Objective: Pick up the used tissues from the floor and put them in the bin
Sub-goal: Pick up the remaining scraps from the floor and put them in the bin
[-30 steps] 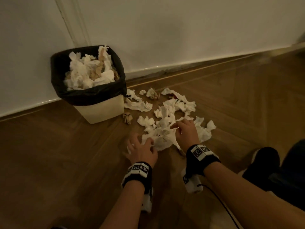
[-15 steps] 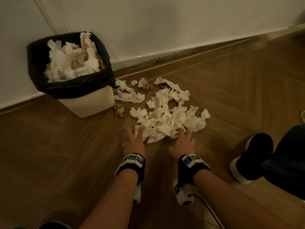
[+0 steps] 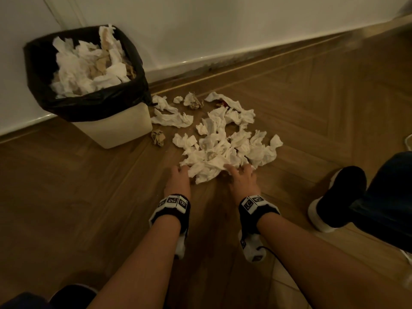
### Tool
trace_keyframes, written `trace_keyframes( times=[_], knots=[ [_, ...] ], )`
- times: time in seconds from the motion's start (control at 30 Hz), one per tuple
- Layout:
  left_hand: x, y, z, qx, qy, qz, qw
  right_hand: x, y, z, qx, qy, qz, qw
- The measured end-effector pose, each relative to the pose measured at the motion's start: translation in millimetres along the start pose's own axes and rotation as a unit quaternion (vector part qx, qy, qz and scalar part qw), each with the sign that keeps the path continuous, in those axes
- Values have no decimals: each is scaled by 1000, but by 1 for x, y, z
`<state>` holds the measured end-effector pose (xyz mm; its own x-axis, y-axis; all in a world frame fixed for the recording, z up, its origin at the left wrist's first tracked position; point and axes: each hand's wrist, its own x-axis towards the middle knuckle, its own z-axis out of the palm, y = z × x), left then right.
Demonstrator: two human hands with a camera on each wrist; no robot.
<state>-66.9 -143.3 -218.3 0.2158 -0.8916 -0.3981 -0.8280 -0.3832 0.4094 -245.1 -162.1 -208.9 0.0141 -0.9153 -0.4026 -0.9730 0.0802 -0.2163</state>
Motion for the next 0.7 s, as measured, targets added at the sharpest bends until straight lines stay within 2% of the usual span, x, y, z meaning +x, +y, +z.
trace_keyframes(
  times=[0.13, 0.23, 0.3, 0.37, 0.47, 0.57, 0.63, 0.7],
  knots=[
    [3, -3, 1, -54, 26, -2, 998, 5, 3, -1, 18, -5, -17, 1000],
    [4, -3, -3, -145, 69, 2, 987, 9, 3, -6, 54, -5, -24, 998],
    [3, -4, -6, -201, 84, -10, 976, 11, 3, -7, 106, -1, -3, 994],
    [4, -2, -10, -269, 86, -49, 958, 12, 2, -6, 182, 4, 38, 983],
    [5, 2, -18, -388, 76, -115, 911, 11, 0, -5, 363, 4, 112, 925],
    [10, 1, -20, -385, 48, -139, 911, 11, -3, -10, 482, -14, 168, 860],
    [11, -1, -21, -390, 39, -177, 903, 10, -4, -13, 530, -20, 176, 829],
    [13, -3, -19, -369, 30, -177, 912, 8, -4, -15, 572, -20, 183, 799]
  ],
)
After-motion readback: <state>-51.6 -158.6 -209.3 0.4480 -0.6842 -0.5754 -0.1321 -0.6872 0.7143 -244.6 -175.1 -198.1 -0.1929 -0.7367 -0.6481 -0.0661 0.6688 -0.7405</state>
